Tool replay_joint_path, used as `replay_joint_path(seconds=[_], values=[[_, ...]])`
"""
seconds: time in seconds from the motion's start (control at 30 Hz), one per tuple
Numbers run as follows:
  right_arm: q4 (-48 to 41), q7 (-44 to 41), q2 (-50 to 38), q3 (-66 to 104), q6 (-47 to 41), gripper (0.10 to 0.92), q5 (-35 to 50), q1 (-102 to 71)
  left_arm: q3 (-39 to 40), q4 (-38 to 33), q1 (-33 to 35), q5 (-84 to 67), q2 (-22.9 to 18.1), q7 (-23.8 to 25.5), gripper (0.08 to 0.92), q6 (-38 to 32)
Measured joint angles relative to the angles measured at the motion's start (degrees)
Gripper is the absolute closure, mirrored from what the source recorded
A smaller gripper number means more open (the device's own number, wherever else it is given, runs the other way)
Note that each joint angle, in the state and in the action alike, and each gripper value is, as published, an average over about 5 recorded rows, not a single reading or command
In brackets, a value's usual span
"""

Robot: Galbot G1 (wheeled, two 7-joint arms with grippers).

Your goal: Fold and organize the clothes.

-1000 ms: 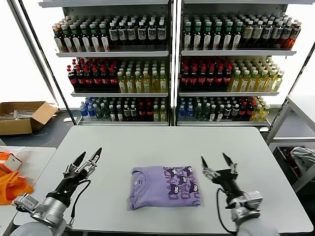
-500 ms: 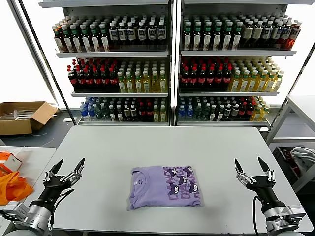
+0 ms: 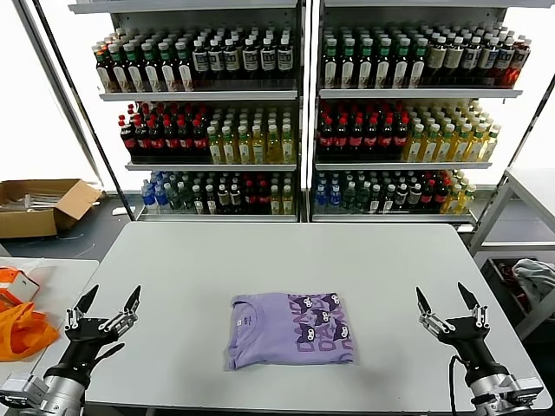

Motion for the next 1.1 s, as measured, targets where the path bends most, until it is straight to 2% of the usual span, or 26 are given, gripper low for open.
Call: replay_joint_path(seconds=[0.73,1.1], values=[[1.2,-5.3,2.2,0.2,3.0,0.203,-3.3,-3.1,0.7,0.5,2.7,3.8,-0.1,3.7,0.177,-5.7],[-0.8,-12.2,4.2,5.6,3.3,0.203,-3.7,-1.3,-1.0,0.5,2.9,6.7,-1.6,7.1,0.177,-8.6]])
